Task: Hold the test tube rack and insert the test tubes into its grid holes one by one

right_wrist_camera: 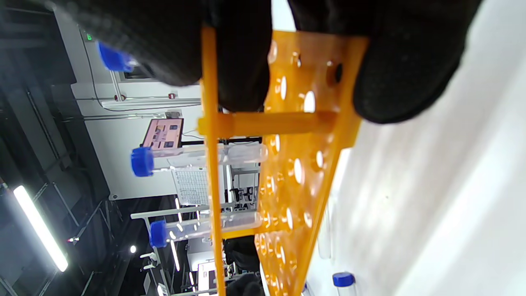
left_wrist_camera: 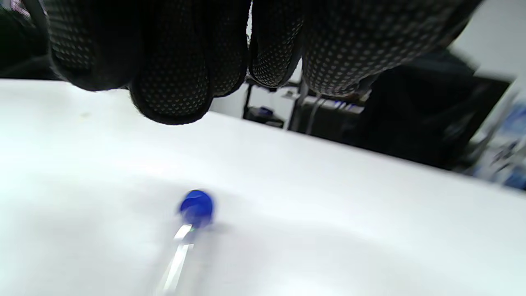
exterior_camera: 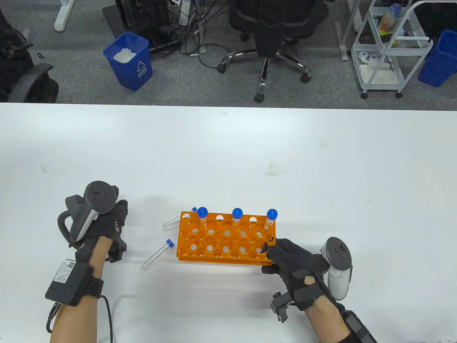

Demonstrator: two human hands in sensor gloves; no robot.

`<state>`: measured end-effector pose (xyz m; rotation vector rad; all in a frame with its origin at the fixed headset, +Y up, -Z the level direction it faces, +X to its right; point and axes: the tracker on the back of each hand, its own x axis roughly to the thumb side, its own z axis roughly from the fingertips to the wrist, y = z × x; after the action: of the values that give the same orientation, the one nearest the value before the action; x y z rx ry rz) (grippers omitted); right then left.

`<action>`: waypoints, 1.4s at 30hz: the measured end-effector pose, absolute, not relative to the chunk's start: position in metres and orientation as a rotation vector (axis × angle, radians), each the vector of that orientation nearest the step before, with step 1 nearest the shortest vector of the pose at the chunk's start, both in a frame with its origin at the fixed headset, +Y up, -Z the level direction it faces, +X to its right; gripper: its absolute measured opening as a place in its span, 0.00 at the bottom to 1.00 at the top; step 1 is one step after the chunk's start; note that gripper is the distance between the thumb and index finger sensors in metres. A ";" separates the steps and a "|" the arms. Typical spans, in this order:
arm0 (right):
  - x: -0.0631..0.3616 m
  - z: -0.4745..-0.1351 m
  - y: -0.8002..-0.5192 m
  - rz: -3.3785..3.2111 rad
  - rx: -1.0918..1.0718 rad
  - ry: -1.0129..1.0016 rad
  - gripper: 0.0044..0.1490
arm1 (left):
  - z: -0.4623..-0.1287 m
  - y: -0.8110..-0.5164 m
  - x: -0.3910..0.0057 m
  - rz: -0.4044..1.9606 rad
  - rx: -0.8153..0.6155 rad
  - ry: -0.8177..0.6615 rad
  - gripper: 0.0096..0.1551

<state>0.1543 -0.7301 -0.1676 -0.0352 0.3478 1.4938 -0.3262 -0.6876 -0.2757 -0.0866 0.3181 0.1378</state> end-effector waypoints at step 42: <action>0.157 -0.168 -0.734 1.482 -0.056 0.361 0.27 | -0.155 -0.526 -0.215 0.564 0.638 -0.204 0.26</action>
<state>0.1568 -0.7342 -0.1676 -0.0564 0.3610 1.4819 -0.2146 -0.5265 -0.1553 0.6380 -0.2041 0.5641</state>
